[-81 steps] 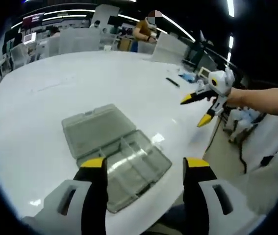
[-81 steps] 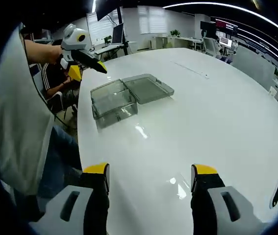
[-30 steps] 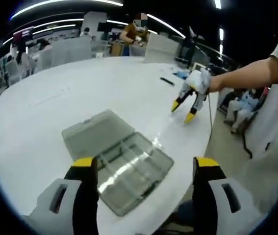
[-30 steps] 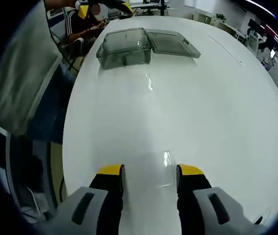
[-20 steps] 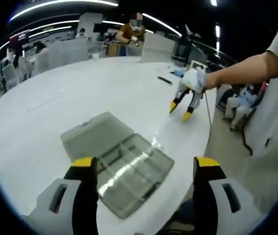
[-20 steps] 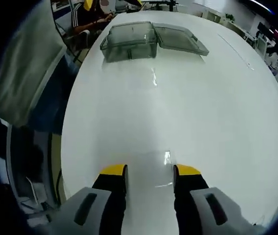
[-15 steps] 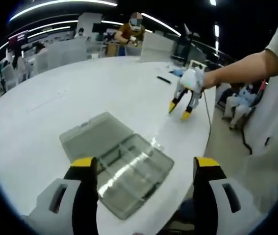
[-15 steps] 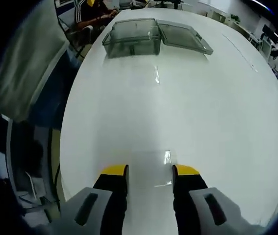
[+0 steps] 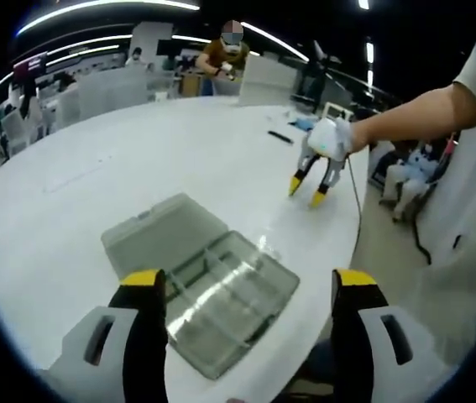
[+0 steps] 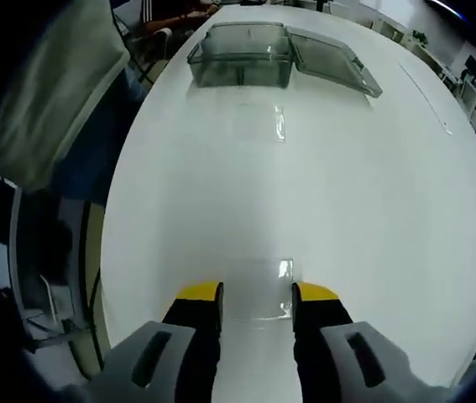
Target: Insert the divider into the dual guide fixture by aligning both edges with the guide slots and pushing it downward to the bottom, including one-sided entry, uneven engagement, binding, and posture correction.
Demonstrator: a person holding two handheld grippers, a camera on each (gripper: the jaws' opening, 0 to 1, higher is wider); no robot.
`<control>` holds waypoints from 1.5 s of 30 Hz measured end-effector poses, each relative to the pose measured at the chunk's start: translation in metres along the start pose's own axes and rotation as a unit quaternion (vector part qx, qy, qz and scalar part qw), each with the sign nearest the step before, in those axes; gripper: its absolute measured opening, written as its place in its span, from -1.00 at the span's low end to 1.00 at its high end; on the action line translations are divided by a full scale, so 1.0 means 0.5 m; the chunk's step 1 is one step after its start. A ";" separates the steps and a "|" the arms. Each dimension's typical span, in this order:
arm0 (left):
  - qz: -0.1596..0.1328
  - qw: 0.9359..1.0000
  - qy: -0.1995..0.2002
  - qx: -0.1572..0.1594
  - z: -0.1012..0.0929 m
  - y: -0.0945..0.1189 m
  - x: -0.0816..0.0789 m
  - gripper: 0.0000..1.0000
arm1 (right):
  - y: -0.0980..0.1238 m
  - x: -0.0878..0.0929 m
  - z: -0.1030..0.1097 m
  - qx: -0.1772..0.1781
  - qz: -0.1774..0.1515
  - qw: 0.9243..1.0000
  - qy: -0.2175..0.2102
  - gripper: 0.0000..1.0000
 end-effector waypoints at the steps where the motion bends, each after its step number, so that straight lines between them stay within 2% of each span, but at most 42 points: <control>1: 0.000 1.000 0.000 0.000 0.000 0.000 0.000 0.57 | 0.000 0.001 0.000 -0.001 0.001 1.000 0.002 -0.42; 10: 0.009 1.000 -0.017 0.010 -0.011 -0.006 0.001 0.59 | -0.003 -0.003 0.001 -0.006 0.019 0.999 0.025 -0.45; 22: 0.021 0.998 -0.051 0.021 -0.029 -0.018 -0.011 0.62 | -0.002 -0.007 0.002 -0.004 0.024 1.000 0.016 -0.46; 27: 0.059 0.993 -0.100 0.024 -0.033 -0.022 0.001 0.63 | -0.002 -0.012 0.000 -0.003 0.024 1.000 0.011 -0.46; 45: 0.057 0.992 -0.110 0.034 -0.025 -0.024 -0.015 0.64 | 0.014 -0.050 -0.005 0.003 0.011 1.000 0.000 -0.47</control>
Point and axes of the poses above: the point that each gripper's makers call its tool centre point, and the gripper's own axes: y roughly backward along the fingers, z roughly to its left, x roughly out of its underside, the point moved 1 cm from there along y, roughly backward along the fingers, and after that the axes turned 15 degrees about x, right-handed, at the moved point
